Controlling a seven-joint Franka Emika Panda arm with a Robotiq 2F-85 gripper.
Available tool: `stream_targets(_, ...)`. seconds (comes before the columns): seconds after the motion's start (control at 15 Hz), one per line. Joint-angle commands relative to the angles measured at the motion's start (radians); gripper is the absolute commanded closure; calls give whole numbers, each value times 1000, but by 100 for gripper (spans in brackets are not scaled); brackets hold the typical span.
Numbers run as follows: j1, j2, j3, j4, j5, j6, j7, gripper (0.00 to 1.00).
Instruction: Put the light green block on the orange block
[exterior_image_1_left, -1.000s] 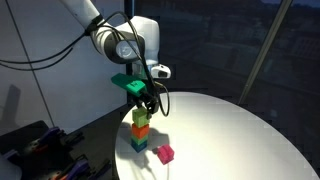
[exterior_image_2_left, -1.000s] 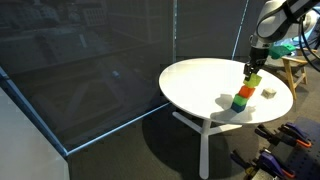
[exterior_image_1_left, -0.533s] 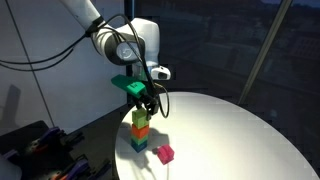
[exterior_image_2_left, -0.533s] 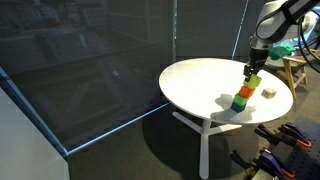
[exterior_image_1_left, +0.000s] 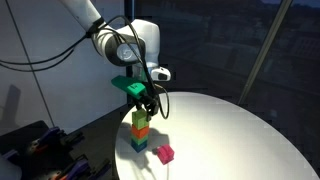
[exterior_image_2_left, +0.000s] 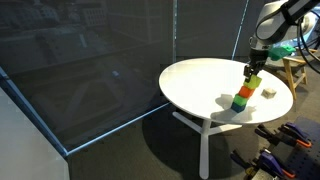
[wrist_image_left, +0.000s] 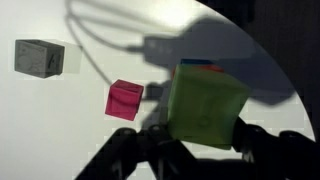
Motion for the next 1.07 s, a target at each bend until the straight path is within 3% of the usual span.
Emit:
stream_targets(0.0,-2,2,-6,12,-17,2,8,13)
stream_targets(0.13,-3,1,-6,12,-17,2,7,0)
stream_targets(1.0,5,-89,-1,2,8,-50,-22,0)
